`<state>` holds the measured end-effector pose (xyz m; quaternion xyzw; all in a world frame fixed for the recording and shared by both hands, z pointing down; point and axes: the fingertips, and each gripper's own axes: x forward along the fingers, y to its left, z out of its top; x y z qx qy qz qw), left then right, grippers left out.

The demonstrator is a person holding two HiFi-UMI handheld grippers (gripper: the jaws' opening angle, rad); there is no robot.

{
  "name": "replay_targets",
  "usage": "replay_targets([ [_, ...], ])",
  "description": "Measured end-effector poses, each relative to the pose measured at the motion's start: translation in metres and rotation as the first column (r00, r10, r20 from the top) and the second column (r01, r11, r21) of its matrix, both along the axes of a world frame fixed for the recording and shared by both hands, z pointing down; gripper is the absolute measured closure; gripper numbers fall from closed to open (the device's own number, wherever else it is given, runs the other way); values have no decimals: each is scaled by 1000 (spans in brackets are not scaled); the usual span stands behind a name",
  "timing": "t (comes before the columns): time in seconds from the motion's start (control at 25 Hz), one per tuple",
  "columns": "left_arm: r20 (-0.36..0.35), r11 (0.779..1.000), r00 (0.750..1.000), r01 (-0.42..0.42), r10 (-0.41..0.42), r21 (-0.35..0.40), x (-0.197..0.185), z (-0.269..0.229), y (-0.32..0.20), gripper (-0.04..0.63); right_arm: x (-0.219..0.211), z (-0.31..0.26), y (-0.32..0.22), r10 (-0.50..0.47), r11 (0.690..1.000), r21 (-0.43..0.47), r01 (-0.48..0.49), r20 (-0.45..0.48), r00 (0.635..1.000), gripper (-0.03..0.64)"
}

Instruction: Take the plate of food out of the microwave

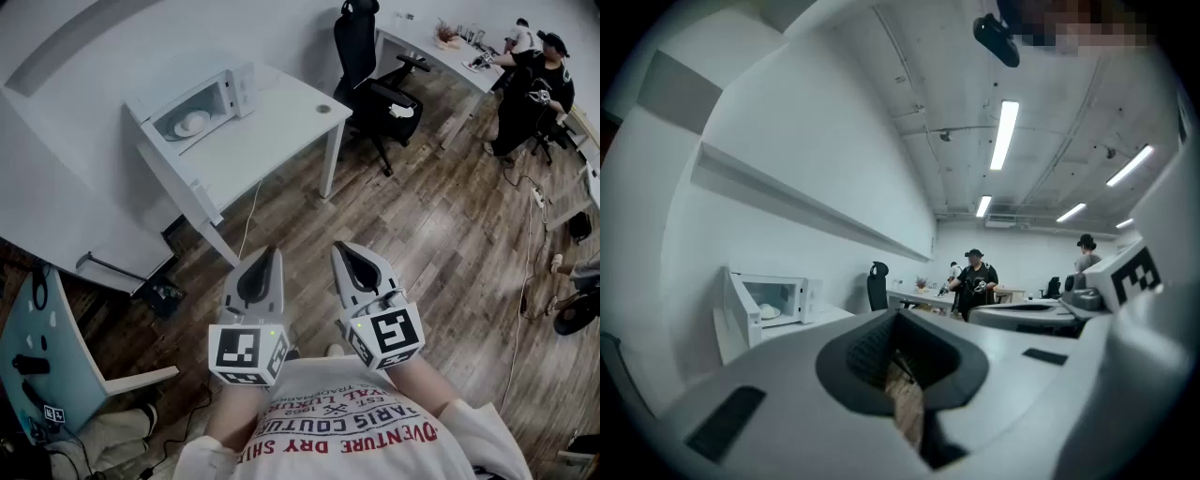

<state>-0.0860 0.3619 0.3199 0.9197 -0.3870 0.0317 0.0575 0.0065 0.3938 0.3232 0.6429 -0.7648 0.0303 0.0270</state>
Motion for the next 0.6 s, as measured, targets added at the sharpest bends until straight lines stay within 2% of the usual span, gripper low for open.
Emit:
replay_targets([
  [0.36, 1, 1000, 1000, -17, 17, -10, 5, 4, -12, 588, 11, 6, -12, 46, 999, -5, -46, 19, 999, 606],
  [0.6, -11, 999, 999, -42, 42, -30, -3, 7, -23, 589, 1, 6, -23, 52, 999, -9, -52, 10, 999, 606],
])
